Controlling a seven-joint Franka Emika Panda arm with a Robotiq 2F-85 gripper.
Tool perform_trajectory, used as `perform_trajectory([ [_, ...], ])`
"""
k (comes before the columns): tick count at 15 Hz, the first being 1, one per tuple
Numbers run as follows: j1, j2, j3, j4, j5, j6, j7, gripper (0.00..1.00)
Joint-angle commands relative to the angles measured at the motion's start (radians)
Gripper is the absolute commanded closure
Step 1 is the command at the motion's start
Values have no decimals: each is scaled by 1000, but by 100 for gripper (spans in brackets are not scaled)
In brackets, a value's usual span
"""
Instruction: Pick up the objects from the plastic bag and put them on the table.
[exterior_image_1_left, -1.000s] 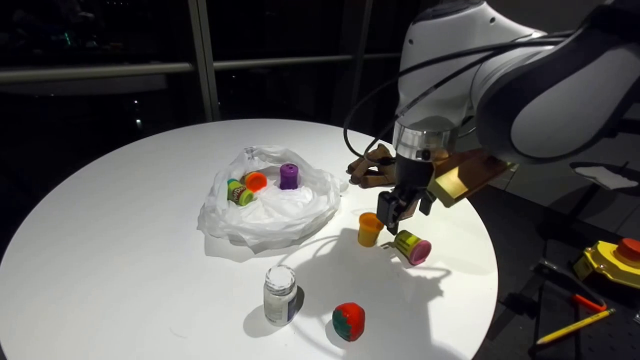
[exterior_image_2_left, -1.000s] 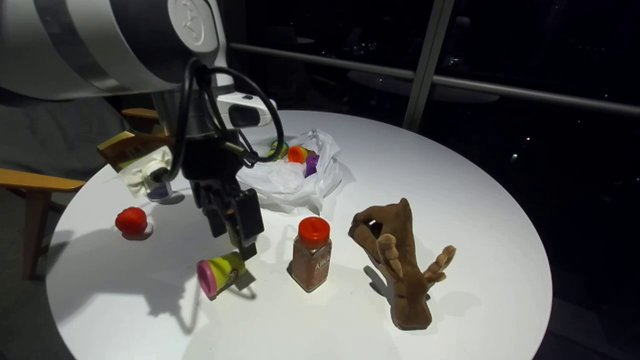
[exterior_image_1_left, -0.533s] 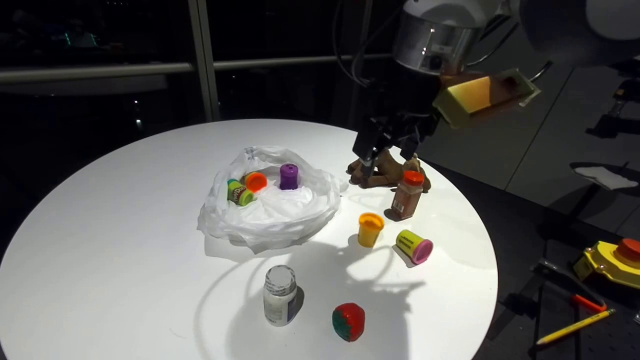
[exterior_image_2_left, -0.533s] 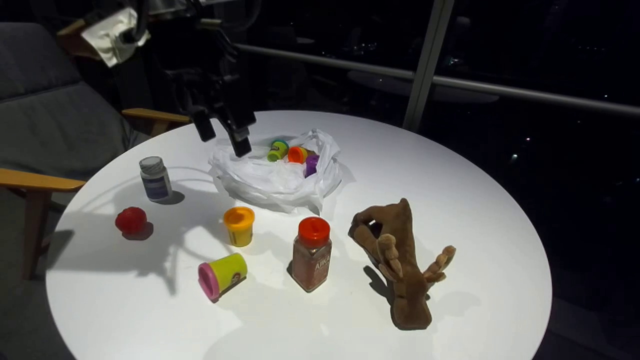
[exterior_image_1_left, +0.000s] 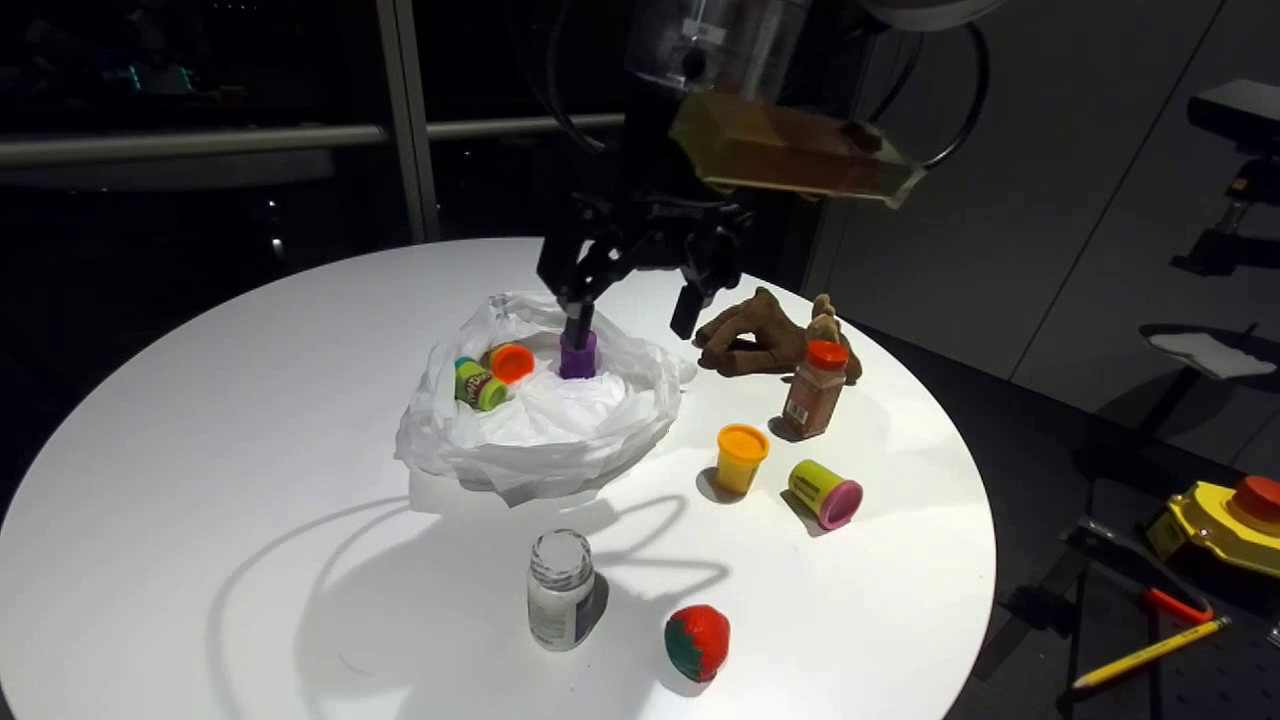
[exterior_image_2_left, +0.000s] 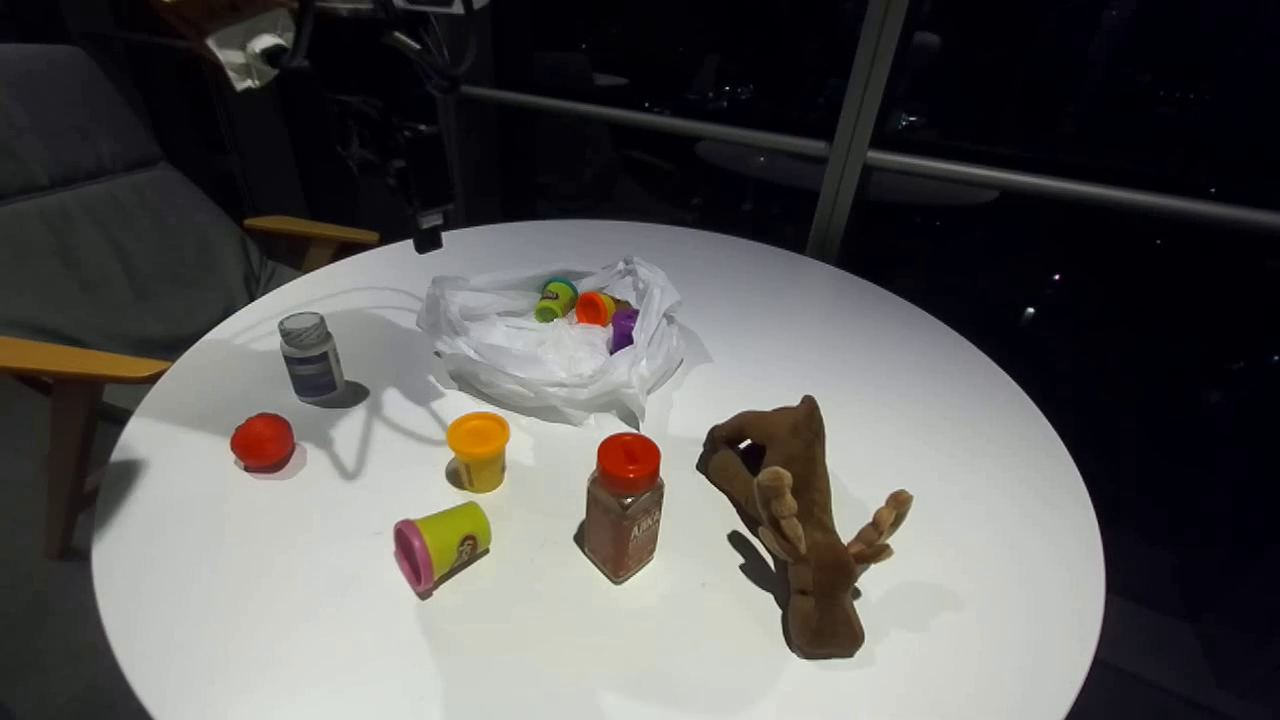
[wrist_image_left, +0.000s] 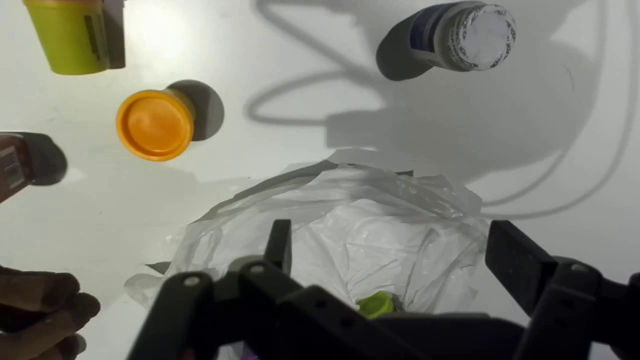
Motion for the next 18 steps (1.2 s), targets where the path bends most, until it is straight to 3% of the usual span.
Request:
perform_trajectory([
  [1,-8,205,-20,237,9,-67,28,0],
  [9,-12,520,-104,621,37,-178,100,0],
  [14,-23,637,-135,786,40,-280,159,0],
  [18,-47,702,-142,884,47,-295,193,0],
])
